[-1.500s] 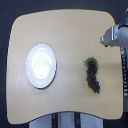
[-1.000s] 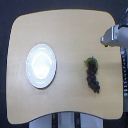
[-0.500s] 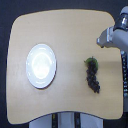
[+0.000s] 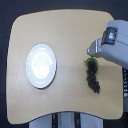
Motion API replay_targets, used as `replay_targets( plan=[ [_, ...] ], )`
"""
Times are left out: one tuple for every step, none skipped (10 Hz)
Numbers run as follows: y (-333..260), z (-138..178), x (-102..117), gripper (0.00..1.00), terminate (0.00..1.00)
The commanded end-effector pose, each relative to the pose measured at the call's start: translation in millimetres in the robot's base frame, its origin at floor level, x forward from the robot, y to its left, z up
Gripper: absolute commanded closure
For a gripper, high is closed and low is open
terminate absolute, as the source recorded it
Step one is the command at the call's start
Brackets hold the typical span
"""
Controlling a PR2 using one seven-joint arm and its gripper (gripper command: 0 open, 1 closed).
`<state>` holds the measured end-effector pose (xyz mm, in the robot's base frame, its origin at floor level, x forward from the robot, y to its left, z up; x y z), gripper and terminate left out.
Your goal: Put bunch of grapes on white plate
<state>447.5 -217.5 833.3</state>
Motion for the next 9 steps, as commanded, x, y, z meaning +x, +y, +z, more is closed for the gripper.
replay_targets(
  plan=[
    [38,-61,-38,0.0,0.0],
    [40,-73,-43,0.0,0.0],
    [39,-85,-43,0.0,0.0],
    [39,-94,-45,0.0,0.0],
    [37,-100,-43,0.0,0.0],
    [35,-105,-40,0.0,0.0],
    [36,-107,-40,0.0,0.0],
    [38,-110,-43,0.0,0.0],
    [38,-113,-43,0.0,0.0]
  ],
)
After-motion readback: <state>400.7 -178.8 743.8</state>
